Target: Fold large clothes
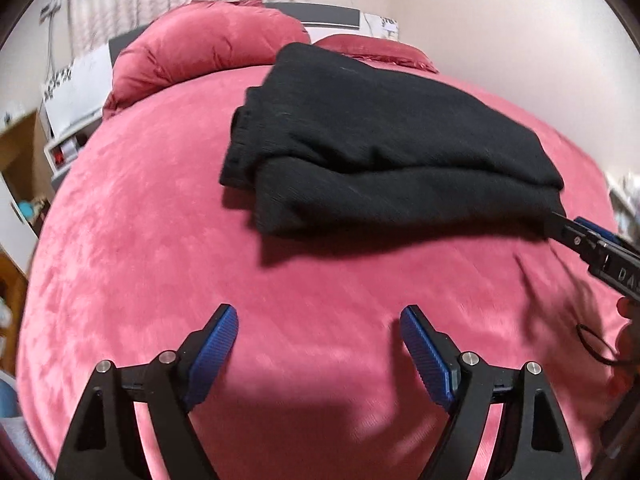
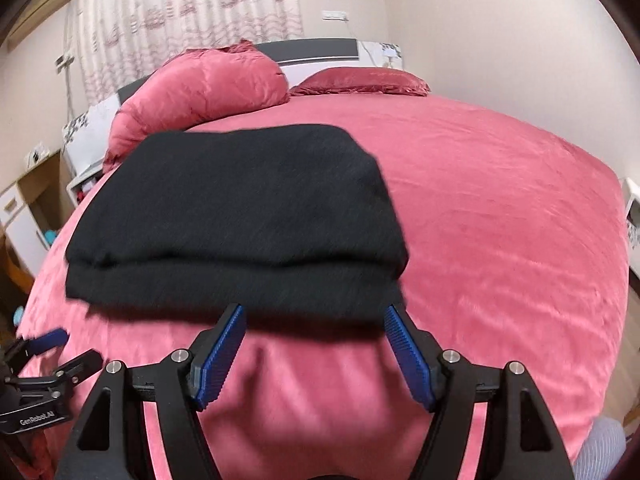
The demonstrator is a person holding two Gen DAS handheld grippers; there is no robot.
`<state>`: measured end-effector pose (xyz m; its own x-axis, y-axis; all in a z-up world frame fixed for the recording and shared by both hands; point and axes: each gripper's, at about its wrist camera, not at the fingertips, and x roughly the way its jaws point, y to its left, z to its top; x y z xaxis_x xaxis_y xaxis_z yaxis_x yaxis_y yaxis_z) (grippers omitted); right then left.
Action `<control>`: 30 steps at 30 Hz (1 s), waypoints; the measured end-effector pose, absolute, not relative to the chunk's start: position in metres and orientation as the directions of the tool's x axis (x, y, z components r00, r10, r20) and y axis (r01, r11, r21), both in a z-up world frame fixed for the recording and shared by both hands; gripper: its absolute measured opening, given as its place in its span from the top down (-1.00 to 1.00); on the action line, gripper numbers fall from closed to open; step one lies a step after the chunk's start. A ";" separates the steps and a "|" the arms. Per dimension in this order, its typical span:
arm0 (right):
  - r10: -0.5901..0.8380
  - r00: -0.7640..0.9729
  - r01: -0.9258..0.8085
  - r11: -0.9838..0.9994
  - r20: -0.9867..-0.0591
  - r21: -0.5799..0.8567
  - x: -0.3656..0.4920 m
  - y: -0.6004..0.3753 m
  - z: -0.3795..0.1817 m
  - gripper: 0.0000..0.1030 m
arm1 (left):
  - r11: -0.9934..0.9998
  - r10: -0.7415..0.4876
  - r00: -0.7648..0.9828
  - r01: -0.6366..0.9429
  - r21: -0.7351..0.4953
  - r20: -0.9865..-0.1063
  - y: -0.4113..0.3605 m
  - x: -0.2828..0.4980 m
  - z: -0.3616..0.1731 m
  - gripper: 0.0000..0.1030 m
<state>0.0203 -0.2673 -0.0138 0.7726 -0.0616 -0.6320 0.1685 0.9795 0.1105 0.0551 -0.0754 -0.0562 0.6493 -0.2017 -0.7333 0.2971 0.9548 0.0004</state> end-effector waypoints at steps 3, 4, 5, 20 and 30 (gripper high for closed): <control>-0.049 0.763 0.133 0.988 -0.644 0.082 0.011 -0.253 -0.017 -0.42 | 0.962 -0.173 0.638 0.274 0.012 -0.750 -0.079 0.050 -0.057 -0.63; -0.042 0.762 0.120 0.990 -0.646 0.078 0.011 -0.248 -0.017 -0.42 | 0.964 -0.169 0.628 0.266 0.005 -0.759 -0.079 0.050 -0.058 -0.63; -0.030 0.761 0.104 0.992 -0.648 0.076 0.011 -0.244 -0.017 -0.42 | 0.965 -0.166 0.621 0.261 0.002 -0.766 -0.082 0.046 -0.059 -0.63; 0.004 0.746 0.070 0.994 -0.666 0.085 -0.001 -0.226 -0.030 -0.62 | 0.980 -0.088 0.619 0.194 0.043 -0.781 -0.078 0.028 -0.066 -0.67; 0.015 0.745 0.075 0.992 -0.667 0.105 -0.005 -0.232 -0.034 -0.63 | 0.980 -0.072 0.627 0.188 0.061 -0.775 -0.082 0.030 -0.070 -0.74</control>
<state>-0.0052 -0.2315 -0.0336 0.7448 0.0145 -0.6672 0.0748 0.9916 0.1051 0.0300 -0.0821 -0.0703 0.6274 -0.0721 -0.7753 0.1876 0.9804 0.0606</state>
